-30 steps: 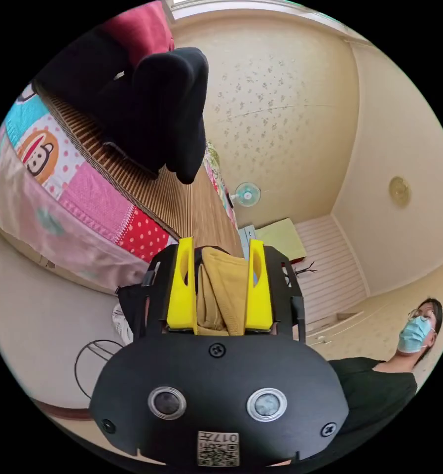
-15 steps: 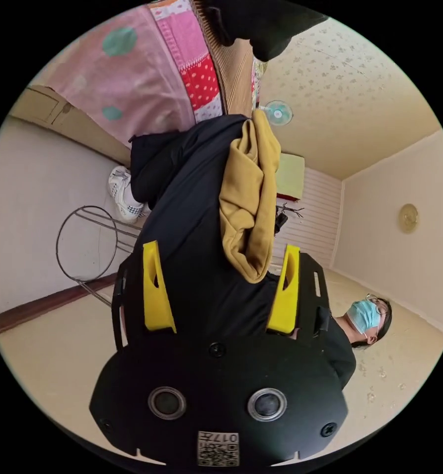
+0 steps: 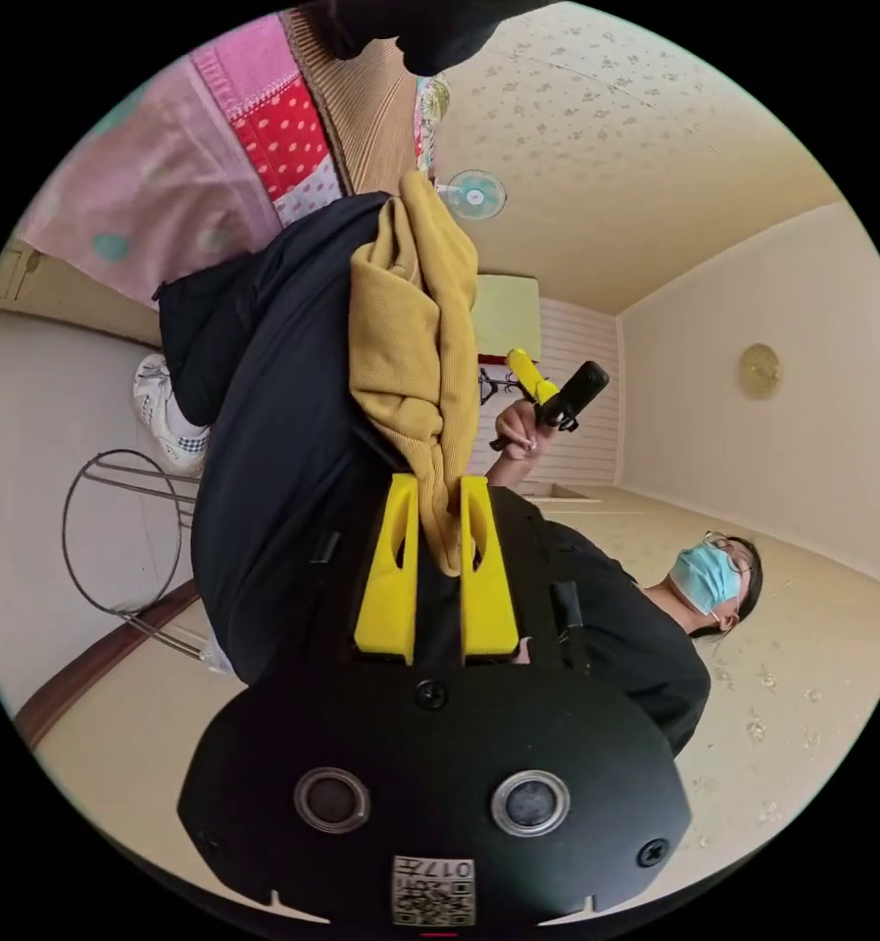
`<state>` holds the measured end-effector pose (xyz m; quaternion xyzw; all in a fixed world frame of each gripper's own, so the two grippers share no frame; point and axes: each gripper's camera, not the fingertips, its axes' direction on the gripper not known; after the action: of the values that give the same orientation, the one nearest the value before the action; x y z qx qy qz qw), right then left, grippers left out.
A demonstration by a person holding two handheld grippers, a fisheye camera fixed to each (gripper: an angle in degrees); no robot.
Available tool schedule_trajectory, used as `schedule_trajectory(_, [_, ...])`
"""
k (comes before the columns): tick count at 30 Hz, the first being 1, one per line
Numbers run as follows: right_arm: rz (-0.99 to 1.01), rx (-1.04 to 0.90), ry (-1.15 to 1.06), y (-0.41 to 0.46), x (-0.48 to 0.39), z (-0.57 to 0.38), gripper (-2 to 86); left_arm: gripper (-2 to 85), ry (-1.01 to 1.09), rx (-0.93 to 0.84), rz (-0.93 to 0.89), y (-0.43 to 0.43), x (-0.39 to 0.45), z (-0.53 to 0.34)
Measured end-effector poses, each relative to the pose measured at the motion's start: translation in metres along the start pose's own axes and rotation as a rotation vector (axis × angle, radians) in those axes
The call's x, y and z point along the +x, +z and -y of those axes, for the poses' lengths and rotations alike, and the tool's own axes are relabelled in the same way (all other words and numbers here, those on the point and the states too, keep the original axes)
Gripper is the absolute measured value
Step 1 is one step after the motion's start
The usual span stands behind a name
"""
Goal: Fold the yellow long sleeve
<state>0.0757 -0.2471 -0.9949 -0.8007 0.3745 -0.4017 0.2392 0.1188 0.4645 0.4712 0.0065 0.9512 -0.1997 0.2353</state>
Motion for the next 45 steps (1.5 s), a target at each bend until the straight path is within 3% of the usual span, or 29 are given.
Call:
schedule_trajectory(5, [0.246, -0.198, 0.089, 0.033, 0.025, 0.056, 19.4, 6.4, 0.065, -0.059, 0.330, 0.029, 0.067, 0.004])
schedule_trajectory(7, [0.259, -0.241, 0.092, 0.040, 0.024, 0.069, 20.3, 5.8, 0.083, -0.099, 0.470, 0.049, 0.093, 0.002])
schedule_trajectory(11, [0.221, -0.341, 0.081, 0.057, 0.019, 0.088, 21.7, 5.2, 0.097, -0.153, 0.572, 0.077, 0.115, -0.002])
schedule_trajectory(18, [0.212, -0.390, 0.104, 0.074, 0.024, 0.090, 22.0, 5.2, 0.076, -0.202, 0.863, 0.136, 0.153, -0.008])
schedule_trajectory(25, [0.290, -0.240, 0.126, 0.050, 0.049, 0.046, 19.5, 5.3, 0.072, -0.304, 1.157, 0.203, 0.182, -0.010])
schedule_trajectory(32, [0.370, -0.131, 0.184, 0.037, 0.084, 0.002, 17.6, 6.5, 0.045, -0.315, 1.099, 0.200, 0.172, -0.007])
schedule_trajectory(45, [0.435, -0.099, 0.216, 0.034, 0.107, -0.019, 17.6, 5.2, 0.043, -0.234, 0.709, 0.148, 0.117, -0.013])
